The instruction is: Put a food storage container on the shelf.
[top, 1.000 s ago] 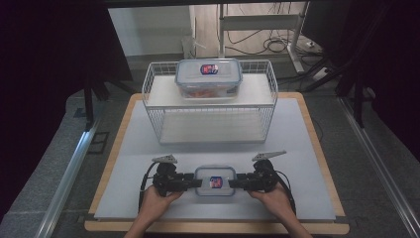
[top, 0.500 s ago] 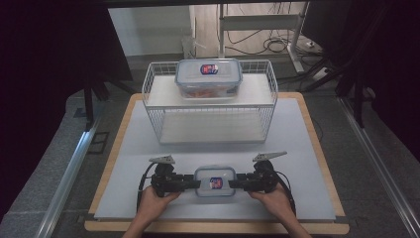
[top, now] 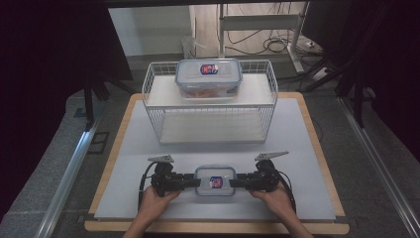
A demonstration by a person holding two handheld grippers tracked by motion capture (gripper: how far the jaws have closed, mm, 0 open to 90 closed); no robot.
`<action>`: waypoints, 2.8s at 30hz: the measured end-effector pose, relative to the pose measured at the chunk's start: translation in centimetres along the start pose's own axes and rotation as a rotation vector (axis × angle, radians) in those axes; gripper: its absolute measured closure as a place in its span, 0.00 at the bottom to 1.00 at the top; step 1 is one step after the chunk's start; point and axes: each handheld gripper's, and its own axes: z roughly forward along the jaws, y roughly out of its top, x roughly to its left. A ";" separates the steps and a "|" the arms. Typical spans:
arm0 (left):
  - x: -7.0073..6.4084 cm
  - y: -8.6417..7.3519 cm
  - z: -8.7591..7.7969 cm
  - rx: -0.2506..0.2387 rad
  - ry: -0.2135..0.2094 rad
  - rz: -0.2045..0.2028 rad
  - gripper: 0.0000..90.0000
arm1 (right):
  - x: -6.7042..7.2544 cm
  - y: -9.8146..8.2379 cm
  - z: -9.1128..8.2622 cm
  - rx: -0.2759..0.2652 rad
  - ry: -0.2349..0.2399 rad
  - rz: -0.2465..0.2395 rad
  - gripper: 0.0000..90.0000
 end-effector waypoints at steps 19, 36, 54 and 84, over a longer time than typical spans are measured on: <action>-0.6 2.2 -2.0 -0.105 -0.016 -0.028 0.64 | 0.9 2.1 -0.9 -0.100 0.040 0.005 0.65; -2.5 7.3 -4.7 -0.174 0.010 0.042 0.64 | 2.9 7.8 -3.2 -0.168 0.021 -0.035 0.65; -4.8 15.1 -7.7 -0.216 0.038 0.104 0.63 | 4.5 14.9 -6.2 -0.257 0.024 -0.050 0.65; -4.5 25.6 -11.3 -0.316 0.037 0.109 0.63 | 5.5 25.7 -8.5 -0.350 0.006 -0.051 0.64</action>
